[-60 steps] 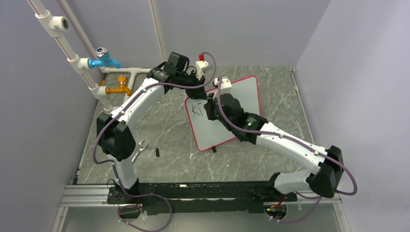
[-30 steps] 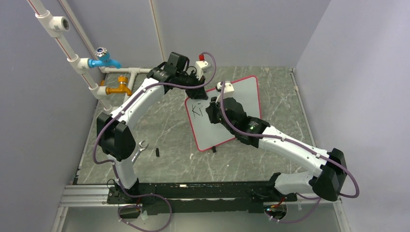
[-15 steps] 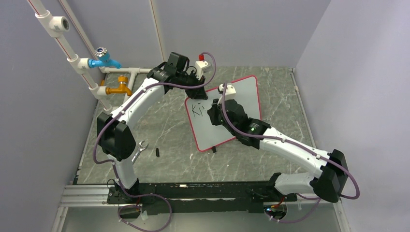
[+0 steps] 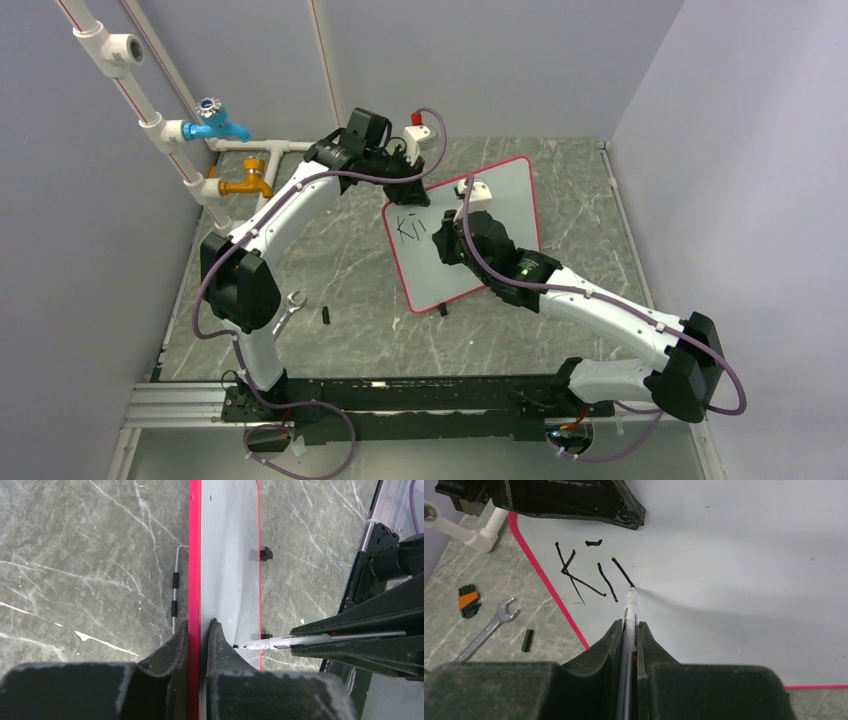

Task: Write a sentence on the whiteboard

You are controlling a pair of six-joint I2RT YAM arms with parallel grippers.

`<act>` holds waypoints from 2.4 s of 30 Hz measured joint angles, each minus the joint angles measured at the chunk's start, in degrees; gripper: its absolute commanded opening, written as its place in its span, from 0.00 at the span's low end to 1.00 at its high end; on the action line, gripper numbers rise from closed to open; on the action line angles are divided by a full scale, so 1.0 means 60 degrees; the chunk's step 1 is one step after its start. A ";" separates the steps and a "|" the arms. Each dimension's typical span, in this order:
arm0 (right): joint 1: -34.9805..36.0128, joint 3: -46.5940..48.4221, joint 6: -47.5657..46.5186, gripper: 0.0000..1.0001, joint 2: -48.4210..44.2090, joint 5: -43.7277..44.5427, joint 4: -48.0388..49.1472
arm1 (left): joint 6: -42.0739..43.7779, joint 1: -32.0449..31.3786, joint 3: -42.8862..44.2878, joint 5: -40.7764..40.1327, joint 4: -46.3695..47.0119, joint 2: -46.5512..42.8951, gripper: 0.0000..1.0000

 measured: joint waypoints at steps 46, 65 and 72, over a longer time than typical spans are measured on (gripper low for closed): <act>-0.0750 0.0011 0.0011 0.00 -0.0331 -0.0222 -0.0495 | -0.0015 -0.0073 -0.0022 -0.0186 0.0015 0.0000 0.00; -0.0885 -0.0084 -0.0095 0.00 -0.0936 0.0109 -0.0412 | -0.0015 -0.0080 -0.0022 -0.0186 0.0018 -0.0007 0.00; -0.1315 -0.0066 -0.0178 0.00 -0.0878 0.0120 -0.0164 | -0.0015 -0.0084 -0.0022 -0.0186 0.0018 -0.0007 0.00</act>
